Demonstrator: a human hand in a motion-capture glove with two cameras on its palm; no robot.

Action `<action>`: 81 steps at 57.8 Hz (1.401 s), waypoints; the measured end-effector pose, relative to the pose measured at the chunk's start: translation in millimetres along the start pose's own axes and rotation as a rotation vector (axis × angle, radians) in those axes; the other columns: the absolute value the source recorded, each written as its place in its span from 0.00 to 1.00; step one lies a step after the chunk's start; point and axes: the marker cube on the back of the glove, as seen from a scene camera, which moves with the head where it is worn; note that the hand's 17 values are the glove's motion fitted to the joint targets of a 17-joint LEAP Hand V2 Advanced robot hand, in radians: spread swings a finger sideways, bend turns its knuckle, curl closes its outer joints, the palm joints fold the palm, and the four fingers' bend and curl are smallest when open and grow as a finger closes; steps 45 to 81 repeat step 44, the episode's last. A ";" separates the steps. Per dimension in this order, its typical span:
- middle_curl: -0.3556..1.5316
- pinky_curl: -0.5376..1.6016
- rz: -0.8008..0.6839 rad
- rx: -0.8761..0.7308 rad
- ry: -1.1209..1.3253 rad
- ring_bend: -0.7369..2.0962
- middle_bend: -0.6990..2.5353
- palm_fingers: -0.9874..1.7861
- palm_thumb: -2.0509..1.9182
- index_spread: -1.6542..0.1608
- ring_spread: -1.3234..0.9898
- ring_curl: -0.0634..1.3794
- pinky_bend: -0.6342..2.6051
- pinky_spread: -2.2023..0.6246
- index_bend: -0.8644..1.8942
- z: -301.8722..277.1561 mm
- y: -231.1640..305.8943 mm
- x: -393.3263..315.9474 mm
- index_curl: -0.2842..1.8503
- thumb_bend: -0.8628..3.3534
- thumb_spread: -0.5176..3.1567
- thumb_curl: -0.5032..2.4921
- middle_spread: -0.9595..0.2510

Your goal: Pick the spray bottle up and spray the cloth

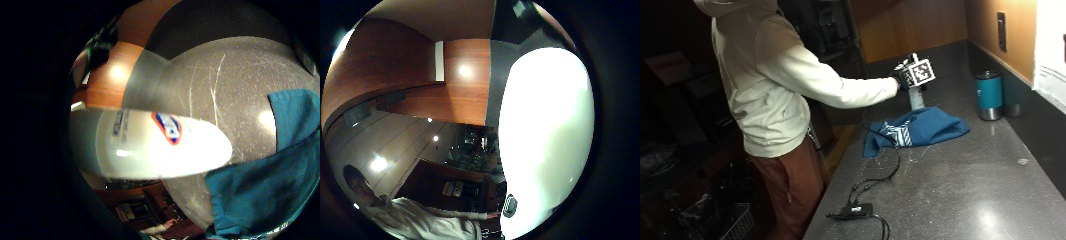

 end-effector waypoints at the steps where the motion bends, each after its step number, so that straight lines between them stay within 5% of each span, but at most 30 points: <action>1: 0.40 0.45 -0.002 -0.003 -0.001 0.36 0.26 0.51 0.73 0.72 0.51 0.33 0.31 0.75 0.32 -1.4 1.4 1.0 0.32 0.19 0.31 0.37 0.67; 16: 0.36 0.44 0.000 0.018 -0.007 0.38 0.27 0.41 0.69 0.69 0.54 0.29 0.37 0.80 0.35 -38.4 28.5 6.0 0.24 0.19 0.35 0.32 0.69; 81: 0.36 0.42 -0.043 0.043 0.092 0.40 0.27 0.39 0.69 0.68 0.55 0.28 0.37 0.82 0.36 -47.9 43.0 -12.8 0.23 0.20 0.36 0.30 0.70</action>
